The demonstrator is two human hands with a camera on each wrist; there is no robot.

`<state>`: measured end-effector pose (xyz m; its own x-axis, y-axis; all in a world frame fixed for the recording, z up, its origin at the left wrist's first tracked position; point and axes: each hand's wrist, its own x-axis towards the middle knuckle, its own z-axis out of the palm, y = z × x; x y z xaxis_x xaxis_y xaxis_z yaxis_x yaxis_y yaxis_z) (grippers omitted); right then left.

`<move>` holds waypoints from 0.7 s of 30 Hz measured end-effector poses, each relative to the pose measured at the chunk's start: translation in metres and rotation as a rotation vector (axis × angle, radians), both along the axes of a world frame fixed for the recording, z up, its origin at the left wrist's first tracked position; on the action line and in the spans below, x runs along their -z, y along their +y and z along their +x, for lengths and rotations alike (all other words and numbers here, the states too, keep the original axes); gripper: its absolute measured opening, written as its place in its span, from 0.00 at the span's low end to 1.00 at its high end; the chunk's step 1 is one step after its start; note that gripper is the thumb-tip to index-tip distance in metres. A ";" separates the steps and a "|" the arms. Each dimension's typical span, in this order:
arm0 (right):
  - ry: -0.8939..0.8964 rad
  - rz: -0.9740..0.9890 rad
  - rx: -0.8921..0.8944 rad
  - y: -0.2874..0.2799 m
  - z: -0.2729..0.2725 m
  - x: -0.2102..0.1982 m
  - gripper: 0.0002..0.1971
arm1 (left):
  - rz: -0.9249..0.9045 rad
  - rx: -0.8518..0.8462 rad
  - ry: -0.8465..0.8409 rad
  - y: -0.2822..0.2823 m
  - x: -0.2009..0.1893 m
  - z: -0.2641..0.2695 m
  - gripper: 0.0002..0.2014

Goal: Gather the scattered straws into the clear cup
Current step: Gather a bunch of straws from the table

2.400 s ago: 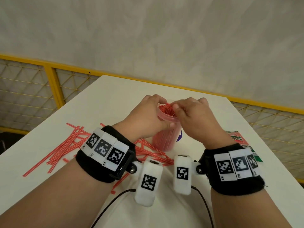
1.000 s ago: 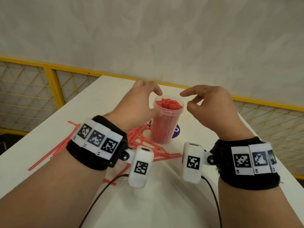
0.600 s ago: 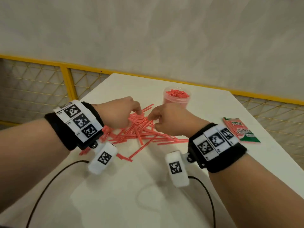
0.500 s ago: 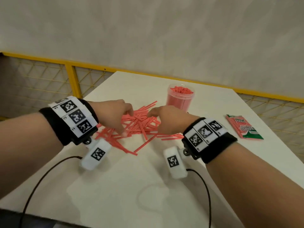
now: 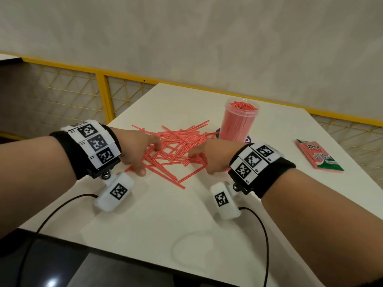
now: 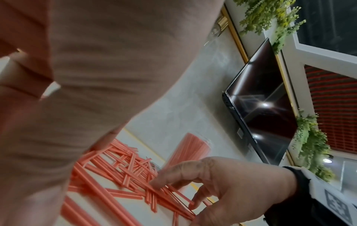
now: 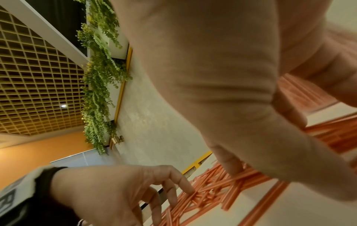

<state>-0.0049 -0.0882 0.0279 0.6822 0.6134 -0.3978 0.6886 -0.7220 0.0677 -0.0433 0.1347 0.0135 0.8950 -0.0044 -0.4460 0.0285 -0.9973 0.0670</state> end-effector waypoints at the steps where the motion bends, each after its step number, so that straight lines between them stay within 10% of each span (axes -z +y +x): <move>1: 0.000 0.005 -0.006 -0.003 -0.002 0.001 0.37 | -0.038 -0.006 0.007 -0.002 0.001 0.000 0.40; 16: 0.053 0.249 0.084 -0.055 -0.003 -0.008 0.27 | -0.275 0.082 -0.109 -0.050 0.007 -0.002 0.24; 21: 0.077 0.210 0.115 -0.064 -0.007 -0.003 0.20 | -0.093 -0.040 -0.235 -0.015 0.002 0.005 0.23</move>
<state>-0.0117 -0.1519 0.0309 0.7249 0.6082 -0.3233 0.5985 -0.7885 -0.1415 -0.0386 0.1196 0.0111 0.9744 0.0022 -0.2249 0.0409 -0.9850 0.1678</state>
